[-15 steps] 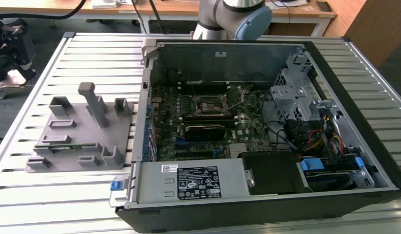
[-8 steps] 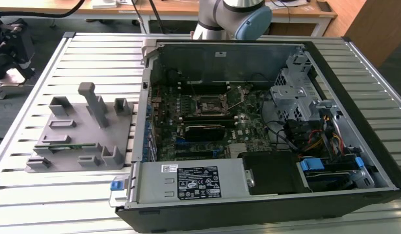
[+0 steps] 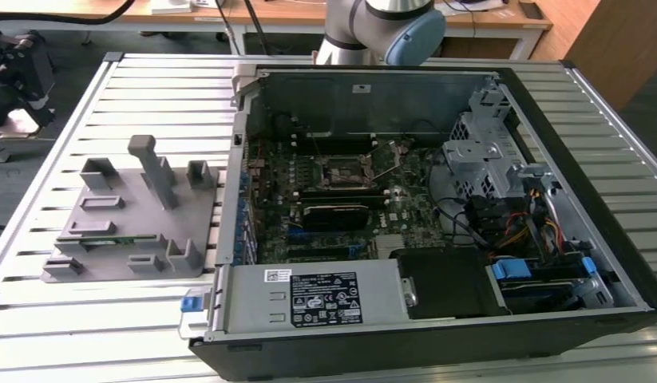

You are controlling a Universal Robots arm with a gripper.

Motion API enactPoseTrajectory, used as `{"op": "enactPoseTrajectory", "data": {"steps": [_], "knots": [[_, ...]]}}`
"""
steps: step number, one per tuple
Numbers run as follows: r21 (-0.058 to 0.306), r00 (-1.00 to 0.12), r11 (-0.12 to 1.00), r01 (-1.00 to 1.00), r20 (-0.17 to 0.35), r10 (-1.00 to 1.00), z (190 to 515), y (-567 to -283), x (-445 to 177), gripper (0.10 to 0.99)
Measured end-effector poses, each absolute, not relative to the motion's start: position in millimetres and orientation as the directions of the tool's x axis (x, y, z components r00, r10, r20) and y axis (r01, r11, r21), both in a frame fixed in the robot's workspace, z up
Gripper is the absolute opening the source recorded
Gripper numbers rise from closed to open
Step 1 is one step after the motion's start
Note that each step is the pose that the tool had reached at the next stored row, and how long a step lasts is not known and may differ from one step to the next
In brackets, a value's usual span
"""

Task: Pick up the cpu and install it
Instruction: 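Pick up the cpu and move it towards the insertion slot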

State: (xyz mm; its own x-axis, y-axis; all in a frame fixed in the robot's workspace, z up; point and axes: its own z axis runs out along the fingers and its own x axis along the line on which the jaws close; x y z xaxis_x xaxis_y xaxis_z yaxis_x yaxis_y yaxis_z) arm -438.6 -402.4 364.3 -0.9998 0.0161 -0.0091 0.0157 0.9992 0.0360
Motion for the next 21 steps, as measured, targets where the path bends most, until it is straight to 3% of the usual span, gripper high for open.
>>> {"op": "enactPoseTrajectory", "data": {"steps": [21], "knots": [[0.036,-1.000,0.999,0.016,-0.009,0.016,380.4,-402.4,-438.6,0.525]]}}
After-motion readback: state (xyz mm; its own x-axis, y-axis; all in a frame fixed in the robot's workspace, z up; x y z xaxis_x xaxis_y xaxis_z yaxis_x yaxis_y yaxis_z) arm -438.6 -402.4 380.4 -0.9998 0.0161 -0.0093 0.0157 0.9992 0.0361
